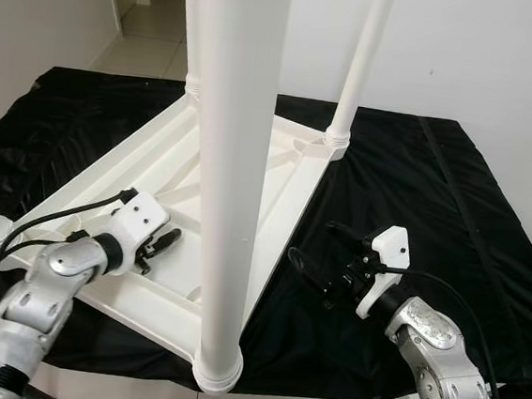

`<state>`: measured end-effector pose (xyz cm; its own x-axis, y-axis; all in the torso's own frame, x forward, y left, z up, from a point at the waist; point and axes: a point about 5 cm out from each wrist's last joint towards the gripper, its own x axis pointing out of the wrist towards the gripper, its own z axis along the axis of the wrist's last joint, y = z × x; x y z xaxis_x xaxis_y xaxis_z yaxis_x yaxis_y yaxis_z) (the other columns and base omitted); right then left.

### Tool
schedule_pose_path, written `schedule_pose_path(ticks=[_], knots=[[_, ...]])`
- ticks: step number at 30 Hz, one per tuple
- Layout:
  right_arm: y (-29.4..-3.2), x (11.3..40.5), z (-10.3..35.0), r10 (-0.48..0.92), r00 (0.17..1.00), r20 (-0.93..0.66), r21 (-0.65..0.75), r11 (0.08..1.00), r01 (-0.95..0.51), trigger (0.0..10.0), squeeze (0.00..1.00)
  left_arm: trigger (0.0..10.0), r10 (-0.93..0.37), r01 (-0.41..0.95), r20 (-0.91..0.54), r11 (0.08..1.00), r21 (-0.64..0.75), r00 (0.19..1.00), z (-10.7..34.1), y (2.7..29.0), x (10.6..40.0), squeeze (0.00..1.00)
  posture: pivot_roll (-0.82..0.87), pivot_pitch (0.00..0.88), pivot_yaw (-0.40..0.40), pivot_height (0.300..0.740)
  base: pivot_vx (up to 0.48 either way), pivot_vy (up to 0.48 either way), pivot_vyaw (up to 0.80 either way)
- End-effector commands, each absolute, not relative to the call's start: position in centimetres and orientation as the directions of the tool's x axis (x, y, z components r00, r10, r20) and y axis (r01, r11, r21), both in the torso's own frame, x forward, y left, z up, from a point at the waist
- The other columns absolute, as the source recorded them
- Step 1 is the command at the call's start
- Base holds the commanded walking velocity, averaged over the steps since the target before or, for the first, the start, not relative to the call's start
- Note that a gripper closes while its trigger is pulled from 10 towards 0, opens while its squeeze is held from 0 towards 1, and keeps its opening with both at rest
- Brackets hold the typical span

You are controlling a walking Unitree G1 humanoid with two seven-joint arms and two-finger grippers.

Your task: Building children table

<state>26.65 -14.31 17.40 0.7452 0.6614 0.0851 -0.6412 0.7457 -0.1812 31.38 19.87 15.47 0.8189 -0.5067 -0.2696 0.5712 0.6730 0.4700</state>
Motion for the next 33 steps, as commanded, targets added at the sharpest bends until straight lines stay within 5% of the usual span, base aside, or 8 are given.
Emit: schedule_pose_path(ticks=[1, 8, 9, 10, 11, 20, 21, 33], knots=[[-14.2, 26.5, 17.6, 0.668, 0.739, 0.091, -0.174, 0.741, -0.648, 10.0, 0.00, 10.0, -0.505, 0.570, -0.274, 0.654, 0.496, 0.818, 15.6, 20.2, 31.6, 0.00, 0.08, 0.113, -0.007, 0.740, 0.000, 0.000, 0.00], [-14.2, 26.6, 17.8, 0.660, 0.745, 0.095, -0.169, 0.749, -0.641, 10.0, 0.00, 10.0, -0.526, 0.570, -0.246, 0.644, 0.510, 0.814, 16.1, 19.3, 32.8, 0.00, 0.07, 0.109, -0.004, 0.740, 0.000, 0.000, 0.00], [-14.2, 26.6, 17.8, 0.658, 0.747, 0.095, -0.168, 0.750, -0.640, 10.0, 0.00, 10.0, -0.535, 0.575, -0.237, 0.654, 0.491, 0.811, 16.3, 19.2, 33.1, 0.27, 0.07, 0.109, -0.004, 0.740, 0.000, 0.000, 0.00], [-14.2, 26.6, 17.8, 0.658, 0.747, 0.095, -0.168, 0.750, -0.640, 10.0, 0.00, 10.0, -0.535, 0.575, -0.237, 0.654, 0.491, 0.811, 16.3, 19.2, 33.1, 0.27, 0.07, 0.109, -0.004, 0.740, 0.000, 0.000, 0.00], [-14.2, 26.6, 17.9, 0.656, 0.749, 0.097, -0.168, 0.752, -0.637, 10.0, 0.00, 10.0, -0.539, 0.579, -0.235, 0.657, 0.483, 0.809, 16.5, 19.0, 33.4, 1.00, 0.07, 0.109, -0.004, 0.740, 0.000, 0.000, 0.00], [-14.3, 26.5, 18.0, 0.645, 0.757, 0.101, -0.172, 0.761, -0.626, 10.0, 0.00, 10.0, -0.555, 0.581, -0.247, 0.574, 0.577, 0.794, 16.9, 17.7, 34.7, 1.00, 0.04, 0.100, 0.015, 0.740, 0.000, 0.000, 0.00], [-14.4, 26.5, 18.0, 0.641, 0.760, 0.102, -0.172, 0.764, -0.621, 10.0, 0.00, 10.0, -0.560, 0.586, -0.263, 0.540, 0.603, 0.786, 16.7, 17.4, 34.9, 0.00, 0.04, 0.098, 0.019, 0.740, 0.000, 0.000, 0.00], [-14.7, 26.2, 17.9, 0.618, 0.779, 0.105, -0.179, 0.782, -0.596, 10.0, 0.00, 10.0, -0.676, 0.711, -0.317, 0.446, 0.544, 0.666, 16.7, 18.0, 34.4, 0.00, 0.03, 0.086, 0.043, 0.740, 0.000, 0.000, 0.00]])
